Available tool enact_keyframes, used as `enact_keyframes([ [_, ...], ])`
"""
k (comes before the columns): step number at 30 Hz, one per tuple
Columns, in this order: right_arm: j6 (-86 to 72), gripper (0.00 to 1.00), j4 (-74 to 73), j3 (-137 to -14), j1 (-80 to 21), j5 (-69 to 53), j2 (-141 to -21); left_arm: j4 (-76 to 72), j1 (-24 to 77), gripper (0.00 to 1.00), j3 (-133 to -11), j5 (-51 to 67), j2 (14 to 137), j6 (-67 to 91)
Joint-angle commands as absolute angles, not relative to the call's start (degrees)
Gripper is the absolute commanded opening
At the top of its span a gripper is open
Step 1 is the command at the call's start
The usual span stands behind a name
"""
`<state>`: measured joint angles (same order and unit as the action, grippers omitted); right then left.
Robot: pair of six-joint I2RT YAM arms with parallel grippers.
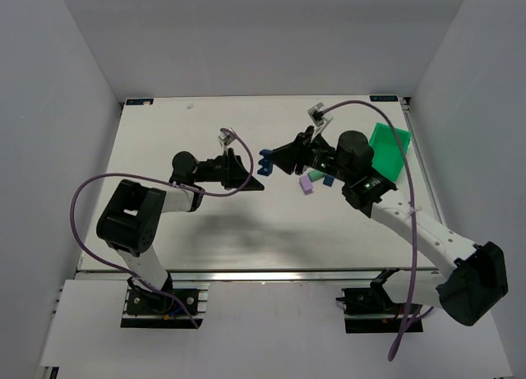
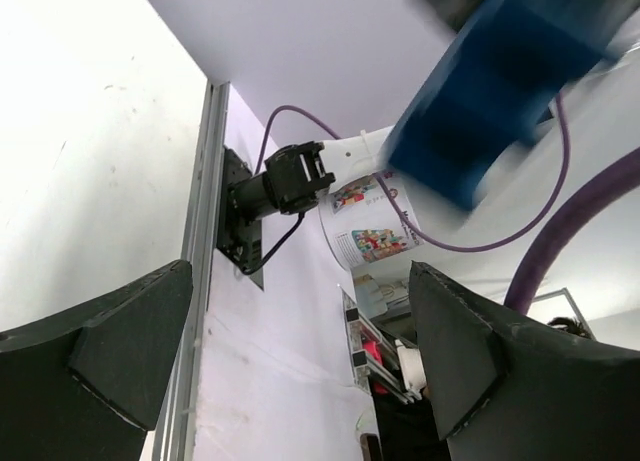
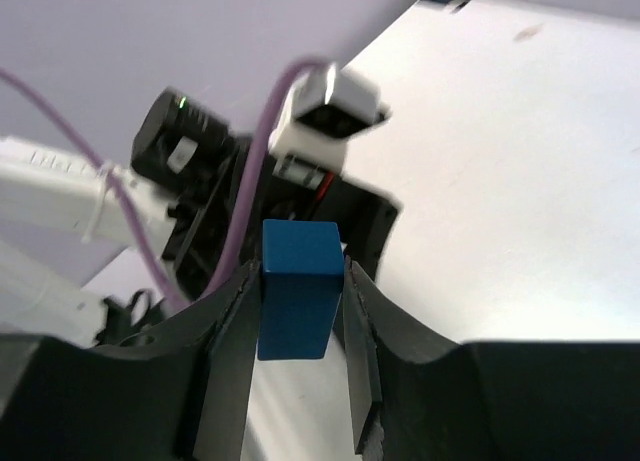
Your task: Build the wood block tower
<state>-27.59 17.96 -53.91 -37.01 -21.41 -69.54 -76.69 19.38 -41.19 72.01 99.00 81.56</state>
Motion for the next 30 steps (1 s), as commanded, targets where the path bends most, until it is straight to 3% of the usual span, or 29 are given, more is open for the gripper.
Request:
enact_keyframes([
  [1, -17.1, 0.00, 4.9, -62.0, -36.2, -12.0, -67.8, -100.8, 18.3, 0.98, -40.4, 73.7, 98.4, 80.8],
  [2, -14.3, 0.00, 0.4, -64.7, -36.0, -10.2, -68.1, -98.7, 17.9, 0.98, -41.3, 74.2, 98.6, 80.3],
  [5, -9.7, 0.00, -9.3, -69.9, -35.8, -6.1, -69.7, -65.2, 16.4, 0.98, -48.7, 70.2, 98.7, 66.5],
  [6, -9.1, 0.00, -11.2, -70.9, -35.8, -4.4, -69.9, -31.2, 16.0, 0.98, -52.8, 65.6, 98.5, 47.9],
  [7, -9.0, 0.00, -12.6, -71.8, -35.8, -2.0, -70.0, -10.8, 16.1, 0.98, -58.5, 57.4, 98.5, 36.3],
  [8, -8.5, 0.00, -13.2, -72.2, -35.8, 1.6, -69.7, 5.5, 17.5, 0.98, -65.7, 27.6, 99.0, 28.3],
  [9, -7.0, 0.00, -13.5, -72.2, -35.7, 2.0, -69.0, 23.1, 18.4, 0.98, -78.2, 16.0, 101.1, 23.3],
  [13, -0.7, 0.00, -16.8, -74.5, -35.7, 2.4, -70.7, 25.8, 15.3, 0.98, -85.2, 17.9, 101.3, 23.0],
  [17, 14.0, 0.00, -22.1, -79.9, -36.0, 0.5, -77.8, 33.6, 16.4, 0.98, -85.9, -4.6, 95.9, 23.8],
  [22, 27.9, 0.00, -31.9, -91.3, -37.2, -2.3, -90.5, 41.8, 15.1, 0.98, -75.4, -29.7, 83.4, 31.7],
  [25, 39.2, 0.00, -39.6, -98.0, -38.8, -6.8, -99.8, 43.0, 15.3, 0.98, -67.8, -33.4, 75.1, 38.1],
  [30, 56.6, 0.00, -44.6, -98.1, -42.1, -8.7, -108.2, 36.4, 15.2, 0.98, -58.1, -28.6, 63.9, 40.2],
])
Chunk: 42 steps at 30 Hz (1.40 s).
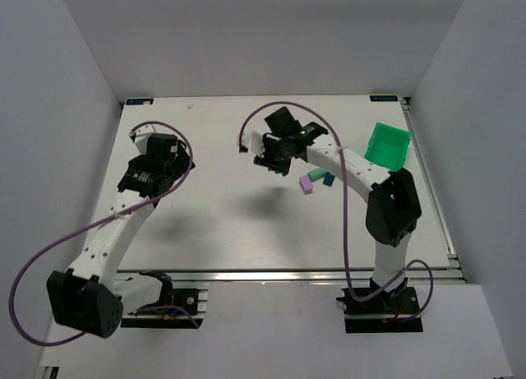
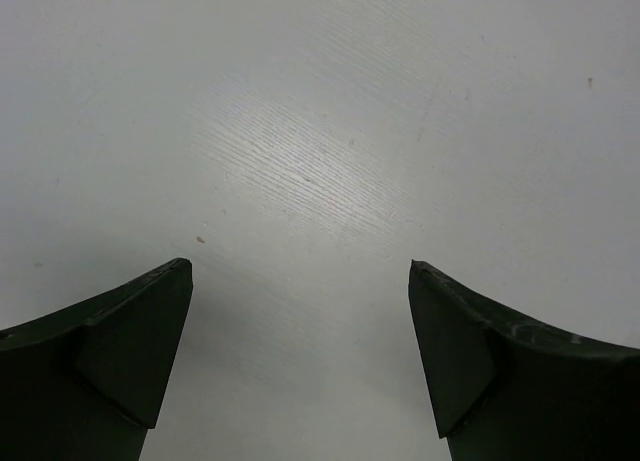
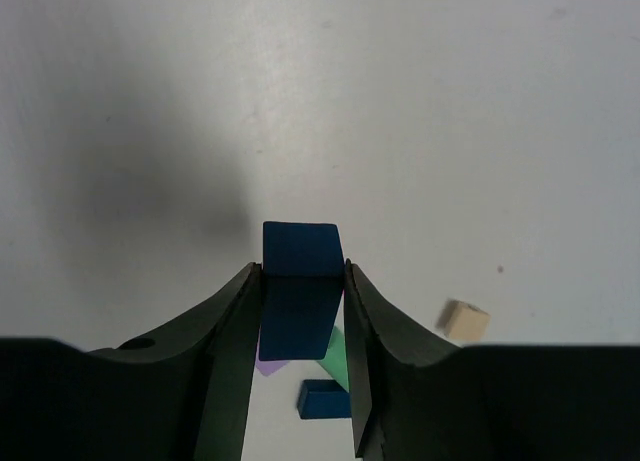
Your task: Build the wood block tower
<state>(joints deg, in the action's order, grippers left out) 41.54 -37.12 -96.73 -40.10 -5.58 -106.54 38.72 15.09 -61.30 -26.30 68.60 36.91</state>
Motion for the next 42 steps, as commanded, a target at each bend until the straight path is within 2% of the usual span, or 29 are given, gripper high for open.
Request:
enact_keyframes([
  [1, 57.8, 0.00, -44.9, -98.6, -42.5, -8.1, -109.2, 35.8, 15.2, 0.98, -57.0, -28.2, 62.6, 40.7],
  [8, 59.1, 0.00, -46.2, -98.7, -47.6, 3.7, -119.3, 35.3, 15.2, 0.98, -52.8, -31.1, 59.1, 43.0],
  [13, 56.9, 0.00, -46.3, -96.2, -49.5, 3.6, -119.1, 34.6, 15.2, 0.98, -52.7, -30.1, 61.4, 42.7],
  [21, 44.5, 0.00, -54.2, -101.0, -50.9, 3.6, -123.3, 33.0, 15.2, 0.98, -52.0, -27.2, 63.5, 41.7],
  [32, 42.7, 0.00, -50.5, -93.9, -50.8, 5.4, -119.4, 31.2, 15.3, 0.98, -50.7, -26.7, 62.1, 40.7],
  [33, 42.8, 0.02, -50.5, -93.8, -50.9, 5.2, -119.2, 31.2, 15.2, 0.98, -50.7, -26.8, 62.0, 40.7],
  [35, 42.9, 0.12, -50.0, -93.7, -50.8, 4.9, -119.2, 31.2, 15.2, 0.98, -50.8, -26.9, 62.1, 40.8],
  [37, 42.8, 0.16, -49.8, -94.0, -50.8, 4.7, -119.3, 30.9, 15.2, 0.98, -50.8, -26.6, 62.2, 40.8],
  [39, 42.8, 0.27, -49.4, -93.8, -50.8, 4.4, -119.1, 30.8, 15.2, 0.98, -51.0, -26.6, 62.6, 40.6],
  [40, 42.8, 0.27, -49.4, -93.8, -50.8, 4.4, -119.0, 30.8, 15.2, 0.98, -51.0, -26.5, 62.7, 40.6],
  [42, 43.0, 0.33, -48.4, -93.2, -50.8, 4.6, -118.4, 30.8, 15.2, 0.98, -51.3, -26.6, 62.8, 40.6],
])
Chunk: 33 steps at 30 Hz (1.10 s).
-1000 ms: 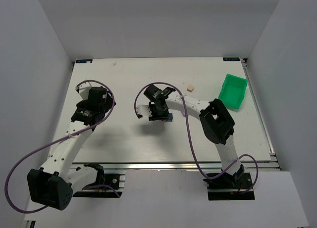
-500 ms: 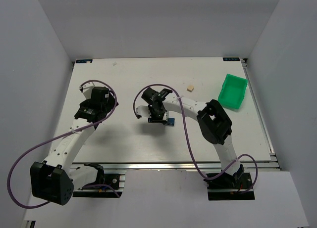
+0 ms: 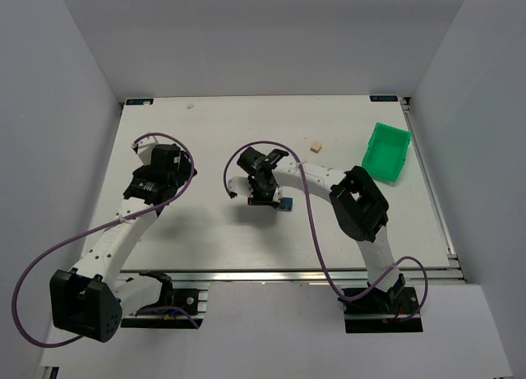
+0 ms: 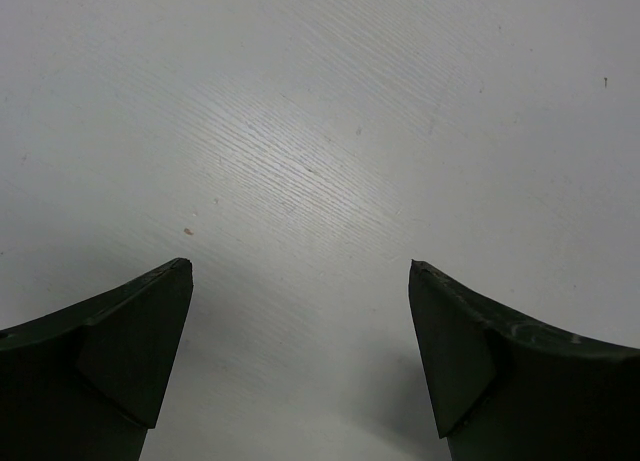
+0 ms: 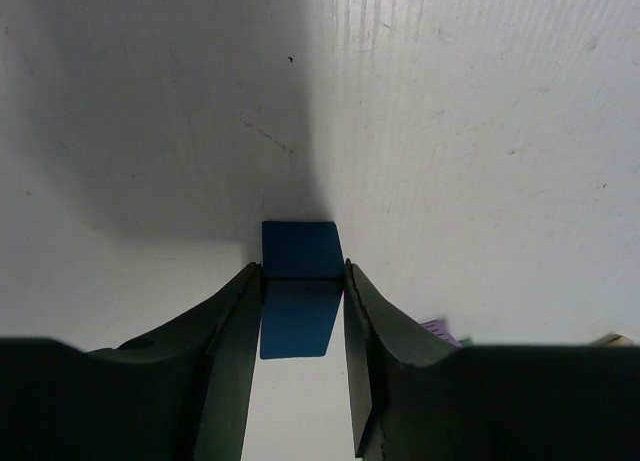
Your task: Build the wood block tower
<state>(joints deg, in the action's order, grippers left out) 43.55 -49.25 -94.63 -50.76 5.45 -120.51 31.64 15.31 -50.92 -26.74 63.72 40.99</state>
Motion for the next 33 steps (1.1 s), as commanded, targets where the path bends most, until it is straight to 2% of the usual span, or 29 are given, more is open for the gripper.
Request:
enact_keyframes([
  [1, 42.9, 0.35, -48.0, -92.9, -50.7, 4.7, -118.1, 30.8, 15.2, 0.98, -51.3, -26.6, 63.0, 40.6],
  [4, 43.1, 0.41, -46.8, -92.1, -50.8, 4.6, -116.4, 30.6, 15.2, 0.98, -51.6, -26.1, 63.1, 40.3],
  [5, 43.2, 0.54, -46.6, -91.8, -50.9, 4.0, -115.8, 30.6, 15.2, 0.98, -51.5, -26.0, 63.0, 40.3],
  [7, 43.9, 0.59, -46.1, -91.4, -50.8, 3.0, -114.1, 30.4, 15.2, 0.98, -51.6, -25.9, 63.0, 40.3],
  [8, 43.9, 0.69, -45.8, -91.1, -50.8, 2.1, -112.7, 30.4, 15.2, 0.98, -51.7, -25.8, 62.8, 40.3],
  [10, 44.2, 0.77, -44.6, -90.4, -50.9, 1.1, -111.3, 30.5, 15.2, 0.98, -51.9, -25.6, 62.8, 40.3],
  [11, 44.2, 0.89, -44.0, -90.0, -50.7, 0.5, -110.5, 30.6, 15.3, 0.98, -52.0, -25.5, 62.6, 40.3],
  [16, 42.0, 0.89, -34.8, -85.7, -50.4, -1.7, -103.5, 31.0, 15.3, 0.98, -52.8, -24.9, 61.9, 40.3],
  [23, 31.6, 0.89, -26.2, -76.0, -49.0, 5.8, -94.6, 31.9, 15.6, 0.98, -53.8, -24.4, 60.5, 40.3],
  [29, 26.8, 0.89, -22.7, -66.2, -48.7, 5.5, -92.4, 32.1, 15.9, 0.98, -52.8, -25.0, 58.9, 40.0],
  [33, 26.1, 0.89, -21.4, -64.6, -48.3, 7.7, -94.0, 32.0, 16.0, 0.98, -52.6, -25.0, 58.7, 39.9],
])
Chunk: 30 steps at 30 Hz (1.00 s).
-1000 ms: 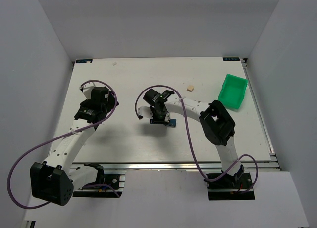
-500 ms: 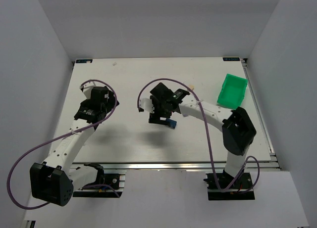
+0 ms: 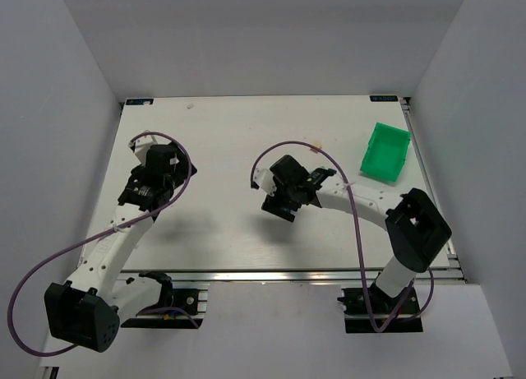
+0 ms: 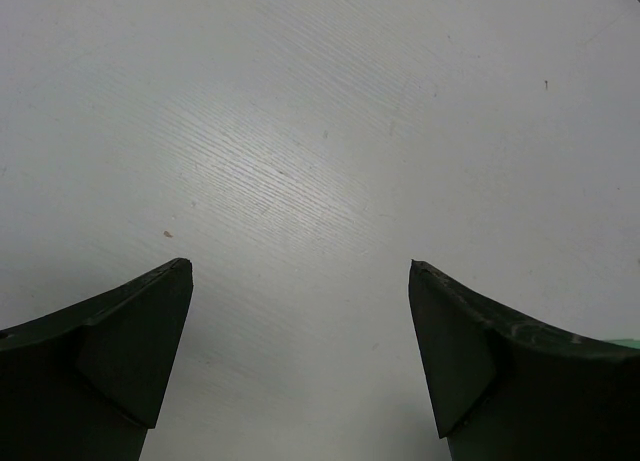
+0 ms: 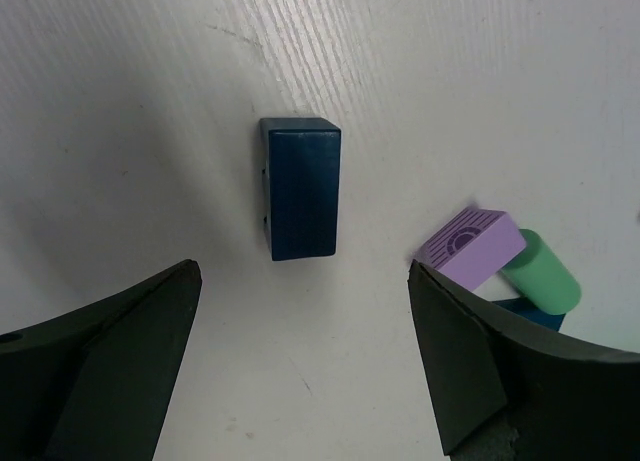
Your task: Build the wood block tower
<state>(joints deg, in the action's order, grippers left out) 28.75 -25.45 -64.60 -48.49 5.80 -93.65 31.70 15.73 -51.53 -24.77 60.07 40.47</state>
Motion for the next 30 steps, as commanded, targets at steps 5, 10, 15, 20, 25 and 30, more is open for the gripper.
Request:
enact_keyframes([
  [5, 25.6, 0.89, -21.6, -65.5, -47.6, 10.1, -97.6, 32.2, 16.0, 0.98, -52.5, -25.0, 58.9, 39.6],
  [10, 26.0, 0.89, -21.6, -65.3, -46.6, 11.0, -99.1, 32.0, 16.0, 0.98, -52.4, -25.3, 58.6, 39.6],
  [15, 26.0, 0.89, -21.6, -65.2, -45.8, 11.1, -99.3, 31.9, 16.0, 0.98, -52.6, -25.4, 59.0, 39.5],
  [20, 26.3, 0.89, -21.9, -65.0, -45.2, 10.9, -99.1, 31.8, 16.0, 0.98, -52.8, -25.6, 59.5, 39.4],
  [25, 26.1, 0.89, -21.4, -65.2, -44.7, 11.2, -99.1, 32.2, 16.0, 0.98, -53.0, -25.8, 59.9, 39.4],
  [30, 26.0, 0.89, -20.5, -65.4, -44.3, 10.6, -99.1, 32.3, 16.0, 0.98, -53.2, -25.9, 59.8, 39.5],
])
